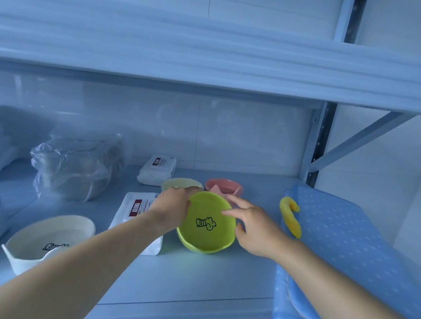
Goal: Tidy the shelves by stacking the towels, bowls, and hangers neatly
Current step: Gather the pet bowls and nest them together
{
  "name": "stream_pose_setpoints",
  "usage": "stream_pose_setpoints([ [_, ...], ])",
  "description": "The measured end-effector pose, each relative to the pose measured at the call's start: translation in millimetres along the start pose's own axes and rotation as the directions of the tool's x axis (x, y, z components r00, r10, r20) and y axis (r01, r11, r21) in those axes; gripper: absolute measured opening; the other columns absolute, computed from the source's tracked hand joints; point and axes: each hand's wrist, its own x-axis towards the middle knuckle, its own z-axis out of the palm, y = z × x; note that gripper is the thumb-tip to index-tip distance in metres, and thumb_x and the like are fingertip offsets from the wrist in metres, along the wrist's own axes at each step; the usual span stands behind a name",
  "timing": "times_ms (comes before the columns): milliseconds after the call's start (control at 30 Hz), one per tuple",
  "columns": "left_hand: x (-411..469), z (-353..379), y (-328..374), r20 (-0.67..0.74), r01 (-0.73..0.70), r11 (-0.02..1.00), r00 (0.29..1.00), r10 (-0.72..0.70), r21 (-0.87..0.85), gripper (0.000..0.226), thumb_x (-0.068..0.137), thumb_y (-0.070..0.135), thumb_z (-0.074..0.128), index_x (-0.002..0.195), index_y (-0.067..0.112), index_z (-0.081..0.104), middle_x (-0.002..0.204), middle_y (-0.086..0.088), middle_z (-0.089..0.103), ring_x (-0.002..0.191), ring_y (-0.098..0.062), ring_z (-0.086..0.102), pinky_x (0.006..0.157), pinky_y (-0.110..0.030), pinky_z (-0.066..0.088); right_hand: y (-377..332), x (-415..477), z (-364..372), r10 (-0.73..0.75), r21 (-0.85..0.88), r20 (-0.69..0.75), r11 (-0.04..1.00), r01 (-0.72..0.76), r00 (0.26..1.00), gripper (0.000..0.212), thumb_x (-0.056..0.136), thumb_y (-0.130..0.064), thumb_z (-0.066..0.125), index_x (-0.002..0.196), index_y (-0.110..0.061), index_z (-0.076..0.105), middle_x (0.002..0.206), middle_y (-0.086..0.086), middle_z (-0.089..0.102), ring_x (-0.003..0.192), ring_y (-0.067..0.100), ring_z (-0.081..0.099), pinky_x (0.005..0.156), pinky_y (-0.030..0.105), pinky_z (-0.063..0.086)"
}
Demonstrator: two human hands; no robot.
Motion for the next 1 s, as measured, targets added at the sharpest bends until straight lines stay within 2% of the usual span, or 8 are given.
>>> stream_pose_setpoints([
  [167,2,7,-5,0.077,0.005,0.994,0.997,-0.014,0.110,0.044,0.093,0.008,0.042,0.129,0.030,0.051,0.120,-0.010,0.061,0.106,-0.029,0.057,0.081,-0.028,0.043,-1,-10,8,-0.047,0.000,0.154,0.999,0.047,0.987,0.039,0.077,-0.010,0.058,0.115,-0.019,0.065,0.131,-0.004,0.055,0.122,0.011,0.047,0.101,0.012,0.030],
  [233,2,10,-2,0.086,-0.011,0.990,0.996,-0.002,0.143,0.042,0.093,0.009,0.042,0.129,0.027,0.053,0.120,-0.010,0.061,0.107,-0.030,0.057,0.083,-0.030,0.044,-2,-14,12,-0.044,0.010,0.219,0.999,0.043,0.975,0.031,0.077,-0.018,0.064,0.108,-0.021,0.067,0.118,-0.005,0.062,0.113,0.012,0.052,0.099,0.022,0.039],
  [333,-2,13,1,0.114,-0.043,0.987,0.993,0.026,0.154,0.036,0.092,0.009,0.043,0.119,0.023,0.060,0.112,-0.008,0.064,0.104,-0.029,0.058,0.081,-0.031,0.047,-3,-18,17,-0.027,0.011,0.240,1.000,0.025,0.970,0.018,0.081,-0.032,0.067,0.097,-0.022,0.068,0.098,-0.002,0.067,0.092,0.016,0.053,0.081,0.029,0.044],
  [400,-8,16,1,0.116,-0.067,0.988,0.992,0.050,0.143,0.035,0.092,0.010,0.043,0.119,0.024,0.062,0.113,-0.005,0.065,0.104,-0.026,0.058,0.083,-0.032,0.048,-3,-19,18,-0.015,0.019,0.224,1.000,0.011,0.975,0.017,0.082,-0.036,0.067,0.093,-0.024,0.068,0.090,0.002,0.065,0.081,0.014,0.044,0.070,0.026,0.035],
  [633,-35,19,6,0.074,-0.300,0.952,0.953,0.295,0.059,0.029,0.097,0.027,0.043,0.096,0.011,0.067,0.097,-0.004,0.065,0.093,-0.020,0.057,0.077,-0.029,0.042,-7,-21,17,-0.001,0.031,0.194,1.000,-0.005,0.981,0.019,0.081,-0.037,0.067,0.096,-0.025,0.070,0.092,0.003,0.066,0.076,0.012,0.043,0.065,0.025,0.031],
  [833,-53,10,10,0.115,-0.296,0.923,0.937,0.331,-0.244,0.028,0.093,0.039,0.051,0.084,0.020,0.068,0.070,-0.003,0.065,0.063,-0.017,0.054,0.062,-0.031,0.045,-8,-24,17,0.001,0.007,0.176,1.000,-0.003,0.984,0.021,0.082,-0.033,0.066,0.099,-0.020,0.069,0.098,0.004,0.067,0.087,0.017,0.053,0.078,0.027,0.043],
  [900,-56,5,10,0.160,-0.308,0.915,0.921,0.355,-0.261,0.016,0.086,0.042,0.061,0.090,0.029,0.070,0.077,0.009,0.067,0.068,-0.006,0.055,0.067,-0.021,0.047,-8,-24,15,-0.019,0.023,0.135,1.000,0.016,0.991,0.020,0.082,-0.028,0.068,0.097,-0.016,0.071,0.096,0.001,0.066,0.078,0.010,0.047,0.067,0.012,0.034],
  [1000,-60,5,6,0.152,-0.377,0.910,0.903,0.403,-0.170,0.026,0.076,0.031,0.073,0.101,0.033,0.068,0.092,0.018,0.065,0.077,0.009,0.047,0.069,-0.006,0.037,-9,-25,11,-0.032,0.046,0.102,0.999,0.028,0.994,0.018,0.080,-0.028,0.069,0.095,-0.017,0.072,0.095,-0.002,0.067,0.076,0.002,0.043,0.068,0.012,0.028],
])
